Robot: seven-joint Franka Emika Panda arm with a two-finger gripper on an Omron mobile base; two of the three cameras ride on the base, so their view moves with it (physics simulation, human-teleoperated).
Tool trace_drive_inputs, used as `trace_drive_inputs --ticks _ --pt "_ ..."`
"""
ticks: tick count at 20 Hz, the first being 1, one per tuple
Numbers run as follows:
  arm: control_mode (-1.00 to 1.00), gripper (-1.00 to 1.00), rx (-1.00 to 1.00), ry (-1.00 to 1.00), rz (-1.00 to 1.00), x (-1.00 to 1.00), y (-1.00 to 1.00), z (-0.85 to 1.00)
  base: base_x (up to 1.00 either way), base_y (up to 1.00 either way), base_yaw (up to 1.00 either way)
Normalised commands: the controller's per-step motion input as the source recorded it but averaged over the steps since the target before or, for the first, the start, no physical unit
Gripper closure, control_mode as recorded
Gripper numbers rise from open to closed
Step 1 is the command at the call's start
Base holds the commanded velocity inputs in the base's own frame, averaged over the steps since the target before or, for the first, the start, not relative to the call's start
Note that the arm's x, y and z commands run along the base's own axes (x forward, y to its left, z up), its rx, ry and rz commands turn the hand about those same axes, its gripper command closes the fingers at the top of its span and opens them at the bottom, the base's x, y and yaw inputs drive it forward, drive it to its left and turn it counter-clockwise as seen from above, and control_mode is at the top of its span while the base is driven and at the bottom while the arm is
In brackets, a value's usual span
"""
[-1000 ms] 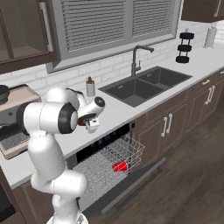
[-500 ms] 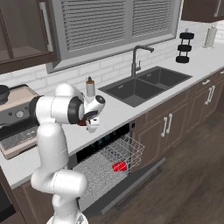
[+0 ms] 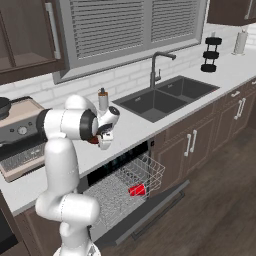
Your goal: Pick up the cup and bowl from the counter, place them in the dishwasher, and close the dishwasher door.
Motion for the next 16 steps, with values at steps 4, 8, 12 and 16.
trace_drive_inputs --ticks 4,8,12,16 --pt "-1.00 1.00 0.00 0.00 0.00 -0.16 -0.08 -0.14 0.00 0.00 0.00" --pt "-1.00 1.00 0.01 -0.05 0.00 -0.59 -0.47 0.00 0.00 0.00 0.00" --pt "-1.00 1.00 0.06 -0.07 0.00 -0.89 -0.85 0.07 0.00 0.00 0.00" --pt "-1.00 1.00 0.08 -0.04 0.00 -1.00 -1.00 0.08 0.00 0.00 0.00"
